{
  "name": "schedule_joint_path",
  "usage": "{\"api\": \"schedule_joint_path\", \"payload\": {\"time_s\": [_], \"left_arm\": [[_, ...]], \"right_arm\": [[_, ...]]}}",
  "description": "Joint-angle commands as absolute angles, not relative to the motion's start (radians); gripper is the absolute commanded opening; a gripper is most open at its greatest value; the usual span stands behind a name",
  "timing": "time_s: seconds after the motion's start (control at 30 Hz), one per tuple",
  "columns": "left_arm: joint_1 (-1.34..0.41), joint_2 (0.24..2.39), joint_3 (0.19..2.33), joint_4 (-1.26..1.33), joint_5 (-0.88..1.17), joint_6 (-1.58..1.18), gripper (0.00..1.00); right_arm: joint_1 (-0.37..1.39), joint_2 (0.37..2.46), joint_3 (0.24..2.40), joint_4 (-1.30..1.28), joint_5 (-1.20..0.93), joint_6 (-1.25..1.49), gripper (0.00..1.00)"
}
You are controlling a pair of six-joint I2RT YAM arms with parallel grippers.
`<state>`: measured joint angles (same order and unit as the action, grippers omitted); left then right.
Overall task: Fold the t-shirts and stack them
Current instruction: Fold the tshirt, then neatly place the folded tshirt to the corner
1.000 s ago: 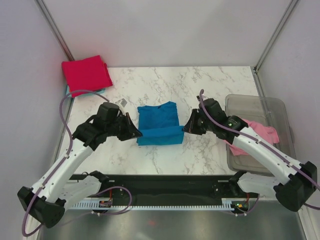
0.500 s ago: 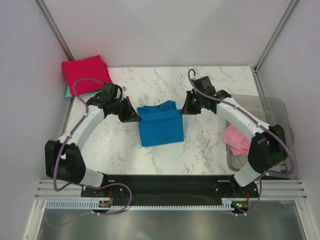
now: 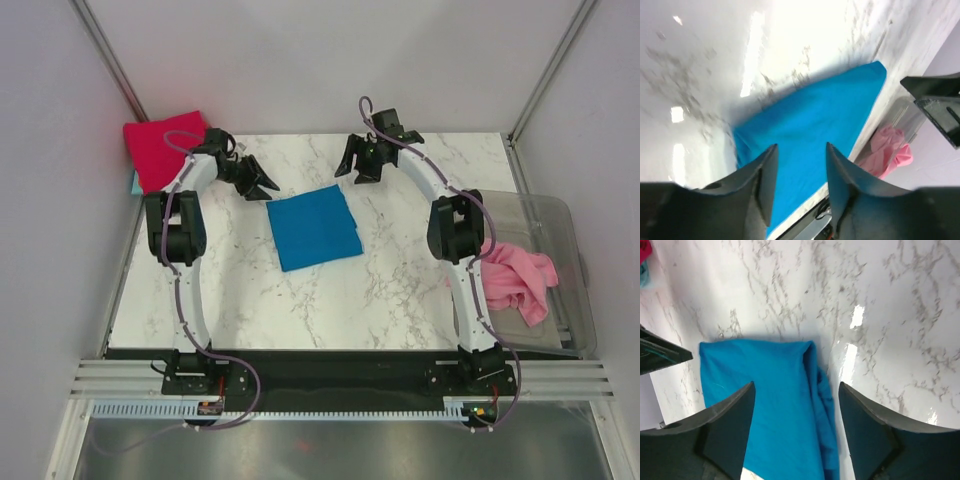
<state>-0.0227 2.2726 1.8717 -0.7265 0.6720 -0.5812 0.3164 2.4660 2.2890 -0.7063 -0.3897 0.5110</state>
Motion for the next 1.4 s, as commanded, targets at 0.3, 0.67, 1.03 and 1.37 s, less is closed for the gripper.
{"api": "schedule_joint_path", "payload": {"time_s": [0.3, 0.67, 1.03, 1.37], "left_arm": [[-0.044, 2.044, 1.768, -0.712, 0.445, -0.374, 1.00], [-0.080, 1.982, 1.345, -0.450, 0.462, -0.483, 0.82], [-0.144, 2.120, 1.342, -0.296, 0.491, -0.584, 0.59], [-0.123, 2.134, 1.589, -0.440, 0.382, -0.462, 0.02]], "right_arm": [[0.270, 2.137, 1.897, -0.577, -0.359, 0.468, 0.79], [0.272, 1.669, 1.125, -0.324, -0.387, 0.512, 0.80], [0.298, 1.427, 0.718, -0.076, -0.407, 0.600, 0.80], [0.556, 1.253, 0.318, 0.377, -0.192, 0.744, 0.79]]}}
